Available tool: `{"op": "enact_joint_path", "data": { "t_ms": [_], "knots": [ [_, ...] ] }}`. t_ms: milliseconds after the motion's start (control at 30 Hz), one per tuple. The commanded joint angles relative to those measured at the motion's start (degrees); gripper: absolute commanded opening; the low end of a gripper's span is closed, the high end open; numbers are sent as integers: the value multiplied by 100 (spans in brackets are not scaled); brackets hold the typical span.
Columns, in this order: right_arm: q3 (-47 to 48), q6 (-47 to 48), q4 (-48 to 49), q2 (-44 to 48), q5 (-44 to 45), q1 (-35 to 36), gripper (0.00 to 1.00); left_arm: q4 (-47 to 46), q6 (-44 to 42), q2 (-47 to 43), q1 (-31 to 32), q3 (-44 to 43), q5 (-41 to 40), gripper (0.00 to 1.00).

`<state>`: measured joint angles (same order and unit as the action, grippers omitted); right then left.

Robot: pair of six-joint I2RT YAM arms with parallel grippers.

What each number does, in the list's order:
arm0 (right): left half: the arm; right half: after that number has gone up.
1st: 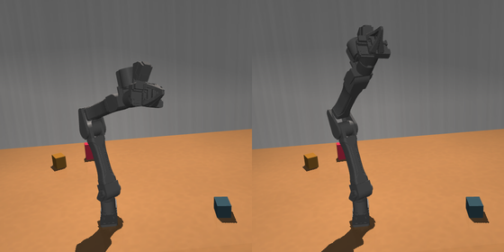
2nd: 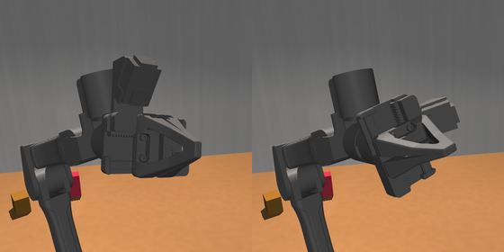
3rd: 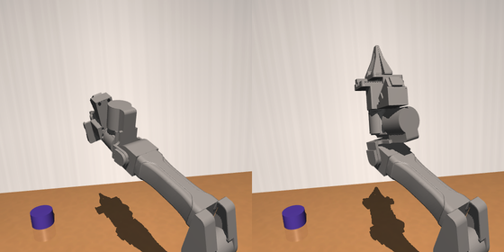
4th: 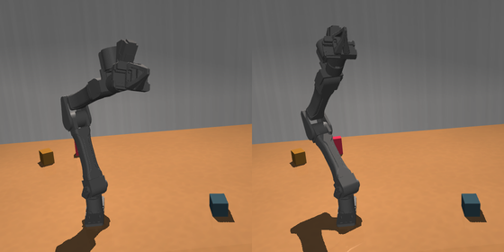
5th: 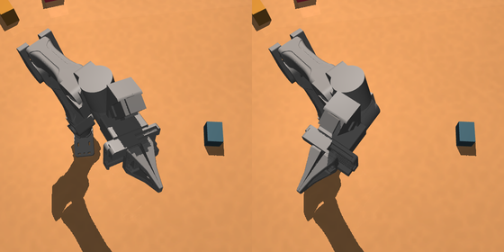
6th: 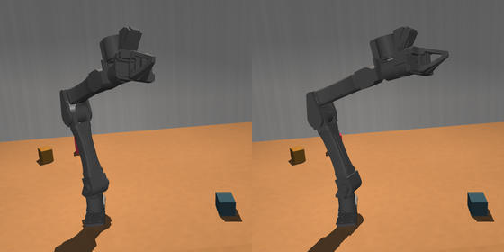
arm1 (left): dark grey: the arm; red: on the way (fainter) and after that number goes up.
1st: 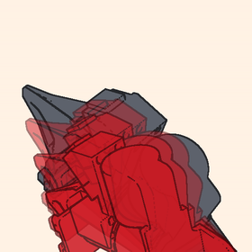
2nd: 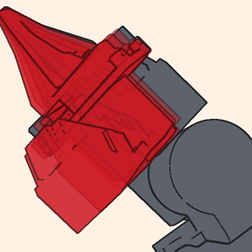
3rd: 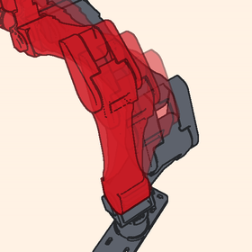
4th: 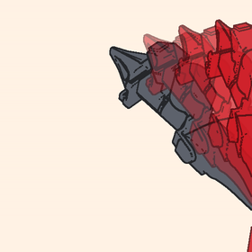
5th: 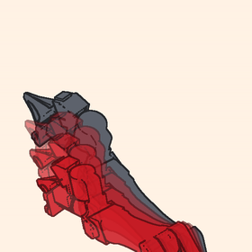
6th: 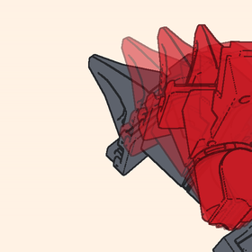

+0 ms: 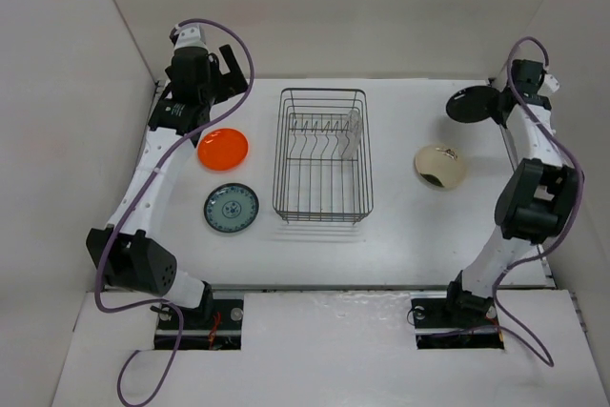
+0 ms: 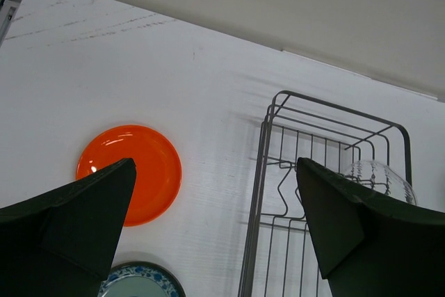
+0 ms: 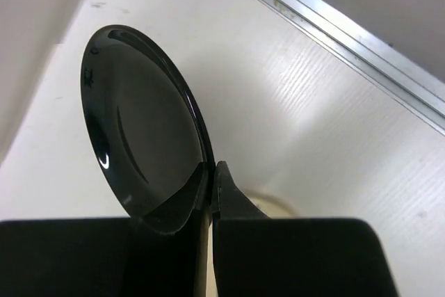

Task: Load the plates into the dish rack

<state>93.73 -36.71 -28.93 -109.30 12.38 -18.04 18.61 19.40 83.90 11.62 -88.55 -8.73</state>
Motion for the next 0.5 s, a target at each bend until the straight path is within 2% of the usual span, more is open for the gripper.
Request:
{"op": "enact_joint_path", "data": {
  "t_ms": [0, 67, 167, 200, 233, 367, 467],
  "knots": [
    [-214, 270, 176, 1023, 782, 344, 0, -253, -15, -295, -2, -22, 179, 100],
    [-434, 410, 177, 1541, 1080, 546, 0, -253, -15, -295, -2, -22, 240, 100],
    [-435, 725, 19, 2173, 2246, 1492, 0, -253, -15, -295, -2, -22, 240, 100],
    [-435, 805, -68, 2306, 2486, 1497, 0, -253, -15, -295, -2, -22, 188, 100],
    [-330, 893, -156, 2403, 2697, 1967, 0, -253, -15, -295, -2, -22, 188, 100],
    [634, 1306, -1059, 2466, 3304, 3059, 0, -201, -68, -295, -2, -74, 188, 100],
    [1198, 1482, -1614, 2036, 3867, 3892, 0, -148, -68, -295, -2, -127, 74, 100]
  ]
}}
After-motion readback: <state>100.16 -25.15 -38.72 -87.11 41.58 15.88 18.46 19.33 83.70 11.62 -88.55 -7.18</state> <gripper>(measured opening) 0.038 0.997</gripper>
